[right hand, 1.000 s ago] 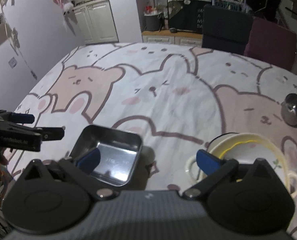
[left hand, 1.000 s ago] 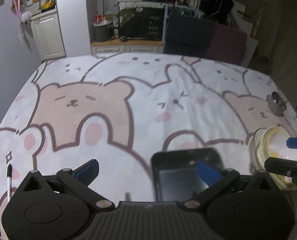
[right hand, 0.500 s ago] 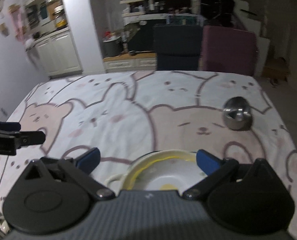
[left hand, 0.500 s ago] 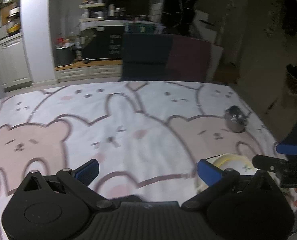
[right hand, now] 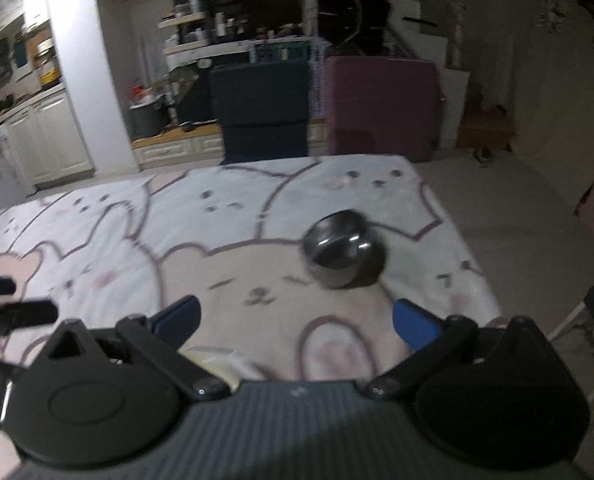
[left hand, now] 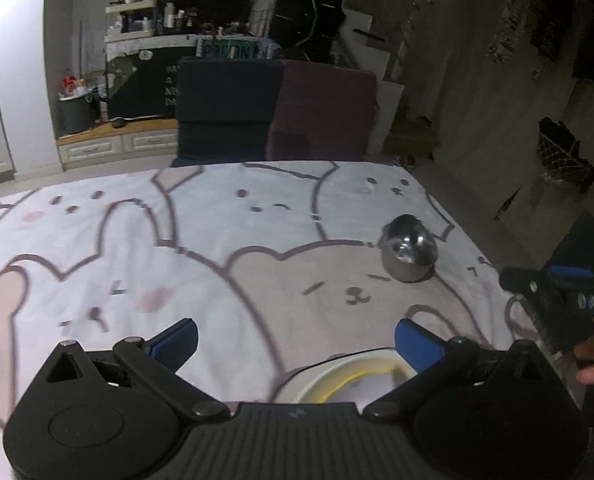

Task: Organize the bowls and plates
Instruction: 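Move both tools to the round steel bowl, then close the left gripper on the steel bowl rim while the right gripper grips it too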

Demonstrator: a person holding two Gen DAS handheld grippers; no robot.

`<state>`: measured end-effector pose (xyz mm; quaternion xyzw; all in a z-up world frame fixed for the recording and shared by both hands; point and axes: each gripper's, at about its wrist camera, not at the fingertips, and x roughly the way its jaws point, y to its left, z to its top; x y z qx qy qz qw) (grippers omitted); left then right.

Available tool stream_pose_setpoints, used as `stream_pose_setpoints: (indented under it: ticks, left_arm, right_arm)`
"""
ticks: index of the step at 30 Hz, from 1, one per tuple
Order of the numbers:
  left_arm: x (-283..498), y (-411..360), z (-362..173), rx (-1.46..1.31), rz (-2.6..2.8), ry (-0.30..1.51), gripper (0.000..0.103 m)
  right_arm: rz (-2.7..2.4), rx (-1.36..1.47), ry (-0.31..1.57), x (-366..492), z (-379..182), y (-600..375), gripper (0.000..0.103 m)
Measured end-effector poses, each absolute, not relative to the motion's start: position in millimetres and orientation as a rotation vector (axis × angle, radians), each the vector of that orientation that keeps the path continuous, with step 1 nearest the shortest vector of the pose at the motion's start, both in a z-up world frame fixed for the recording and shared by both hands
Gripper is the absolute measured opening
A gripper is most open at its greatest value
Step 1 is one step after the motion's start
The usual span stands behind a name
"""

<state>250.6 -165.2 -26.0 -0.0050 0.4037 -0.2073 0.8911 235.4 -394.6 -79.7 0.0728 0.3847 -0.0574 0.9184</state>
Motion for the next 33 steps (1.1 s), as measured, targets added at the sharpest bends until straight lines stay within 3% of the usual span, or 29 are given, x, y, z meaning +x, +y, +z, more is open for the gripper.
stream_pose_setpoints:
  ticks: [20,22,24,33]
  left_arm:
    - [303.3,-293.1,-70.2,-0.096,-0.472,0.840,0.100]
    - [310.7,-303.9,-77.9,-0.111,-0.489,0.866,0.096]
    - [317.7,-312.7,-86.5,-0.133,-0.504,0.899,0.094]
    - [344.4,-325.9,-119.9,-0.336,-0.560,1.032,0.068]
  right_arm:
    - [-0.109,0.149,0.677,356.0,-151.3,-547.8,0.103]
    - [-0.053,0.147,0.678,371.5,-159.2,-549.5,0.100]
    - [-0.014,0.133,0.690,384.6,-166.3,-551.3,0.090]
    - [0.132,0.048,0.751,422.6,-192.5,-532.0,0.062]
